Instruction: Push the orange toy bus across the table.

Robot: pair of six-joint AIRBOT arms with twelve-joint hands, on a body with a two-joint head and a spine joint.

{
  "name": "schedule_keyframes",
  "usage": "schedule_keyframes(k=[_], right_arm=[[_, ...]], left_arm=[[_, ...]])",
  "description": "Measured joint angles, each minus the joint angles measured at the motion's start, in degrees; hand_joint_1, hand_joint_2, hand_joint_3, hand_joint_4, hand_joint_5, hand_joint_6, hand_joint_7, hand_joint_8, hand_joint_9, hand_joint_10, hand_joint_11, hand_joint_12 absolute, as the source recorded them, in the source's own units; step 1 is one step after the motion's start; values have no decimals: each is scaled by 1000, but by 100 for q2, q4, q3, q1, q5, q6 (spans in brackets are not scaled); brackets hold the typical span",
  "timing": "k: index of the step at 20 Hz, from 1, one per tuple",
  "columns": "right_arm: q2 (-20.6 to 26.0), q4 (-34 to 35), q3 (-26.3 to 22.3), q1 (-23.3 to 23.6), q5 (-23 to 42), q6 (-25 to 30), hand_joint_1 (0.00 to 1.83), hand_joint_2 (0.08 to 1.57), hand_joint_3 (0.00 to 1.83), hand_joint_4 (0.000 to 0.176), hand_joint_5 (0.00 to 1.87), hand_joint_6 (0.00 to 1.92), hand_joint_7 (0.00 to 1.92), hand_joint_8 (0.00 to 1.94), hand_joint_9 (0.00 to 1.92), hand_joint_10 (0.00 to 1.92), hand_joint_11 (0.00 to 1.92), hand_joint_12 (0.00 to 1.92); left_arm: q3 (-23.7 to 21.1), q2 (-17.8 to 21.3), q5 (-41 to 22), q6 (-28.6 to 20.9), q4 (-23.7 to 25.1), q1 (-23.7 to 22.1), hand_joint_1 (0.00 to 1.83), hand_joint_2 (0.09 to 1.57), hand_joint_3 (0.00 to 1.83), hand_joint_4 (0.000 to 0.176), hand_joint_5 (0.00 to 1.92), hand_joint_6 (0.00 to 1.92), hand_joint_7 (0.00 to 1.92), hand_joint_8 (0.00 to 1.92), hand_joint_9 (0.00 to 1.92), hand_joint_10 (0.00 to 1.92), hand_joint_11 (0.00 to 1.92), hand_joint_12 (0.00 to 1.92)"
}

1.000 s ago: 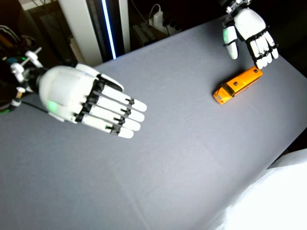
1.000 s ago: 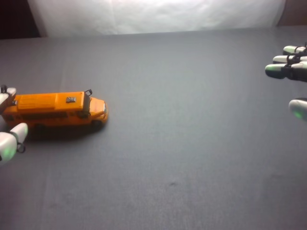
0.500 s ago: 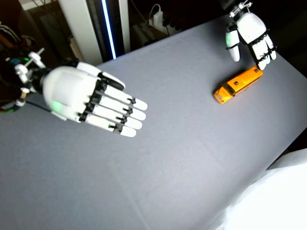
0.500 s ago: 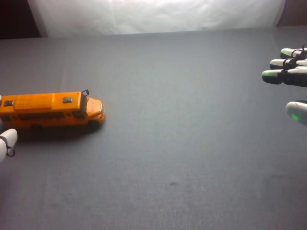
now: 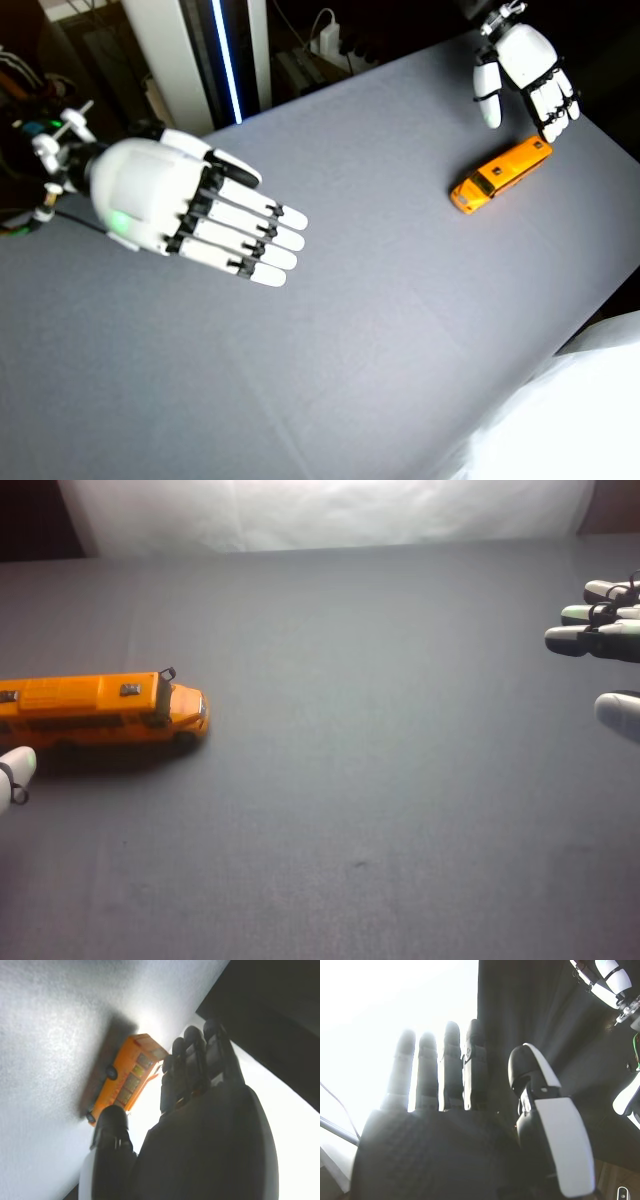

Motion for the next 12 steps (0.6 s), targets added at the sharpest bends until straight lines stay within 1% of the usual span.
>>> schedule_keyframes(k=[1, 2, 3, 4, 5, 6, 7, 8, 9, 10, 11, 12], right_arm=[[-2, 2, 2, 0, -28, 2, 377, 1432, 0, 10, 513, 2, 366, 1, 157, 2, 0, 446], [-4, 2, 2, 0, -31, 2, 377, 1432, 0, 10, 513, 2, 366, 1, 157, 2, 0, 446], [-4, -2, 2, 0, -33, 2, 387, 1430, 0, 3, 526, 3, 384, 4, 179, 6, 0, 501], [-4, -2, 2, 0, -33, 2, 405, 1424, 0, 0, 544, 6, 398, 5, 190, 8, 0, 506], [-11, -2, 4, 0, -35, 2, 391, 1422, 0, 0, 548, 4, 399, 3, 190, 5, 0, 504], [-15, -2, 7, 0, -35, 2, 385, 1424, 0, 0, 554, 3, 403, 2, 194, 4, 0, 483], [-15, -9, 7, 0, -44, 2, 352, 1430, 2, 2, 552, 1, 401, 0, 196, 3, 0, 465], [-15, -2, 7, 0, -48, 2, 336, 1434, 3, 8, 551, 0, 406, 1, 207, 5, 0, 474], [-15, -2, 7, 0, -48, 2, 334, 1435, 2, 5, 547, 0, 404, 0, 200, 2, 0, 440], [-15, -2, 7, 0, -52, 2, 330, 1433, 0, 7, 543, 0, 405, 0, 199, 1, 0, 432], [-28, -2, 15, 0, -55, 4, 328, 1437, 2, 4, 541, 0, 401, 0, 193, 0, 0, 430], [-42, -4, 24, 0, -70, 4, 332, 1439, 1, 1, 542, 0, 398, 0, 180, 2, 0, 399]], left_arm=[[0, 0, -90, -197, 50, 24, 0, 1347, 0, 20, 204, 0, 272, 6, 221, 10, 43, 81], [0, 0, -118, -240, 81, 42, 0, 1347, 0, 20, 204, 0, 272, 6, 221, 10, 43, 81], [-13, 0, -166, -293, 118, 42, 0, 1301, 0, 19, 192, 0, 240, 0, 194, 1, 20, 70], [-44, 0, -229, -291, 133, 42, 0, 1300, 0, 11, 184, 0, 232, 0, 174, 0, 8, 64], [-70, 2, -273, -295, 173, 42, 0, 1292, 0, 22, 182, 0, 221, 0, 160, 0, 12, 64], [-114, 7, -354, -295, 195, 42, 0, 1275, 0, 62, 192, 3, 207, 0, 135, 0, 2, 12], [-129, 24, -378, -295, 223, 42, 0, 1266, 0, 101, 192, 3, 190, 0, 114, 0, 0, 2], [-129, 37, -442, -295, 232, 44, 0, 1266, 0, 97, 201, 6, 188, 0, 106, 0, 0, 0], [-129, 57, -479, -299, 234, 52, 0, 1281, 0, 60, 200, 4, 200, 5, 126, 8, 26, 11], [-127, 66, -501, -304, 210, 74, 0, 1308, 0, 24, 201, 4, 222, 13, 154, 17, 60, 26], [-127, 66, -505, -304, 157, 85, 0, 1330, 3, 0, 225, 4, 257, 7, 197, 12, 86, 35], [-92, 66, -424, -308, 140, 149, 0, 1326, 0, 8, 228, 3, 260, 4, 202, 8, 92, 37]])
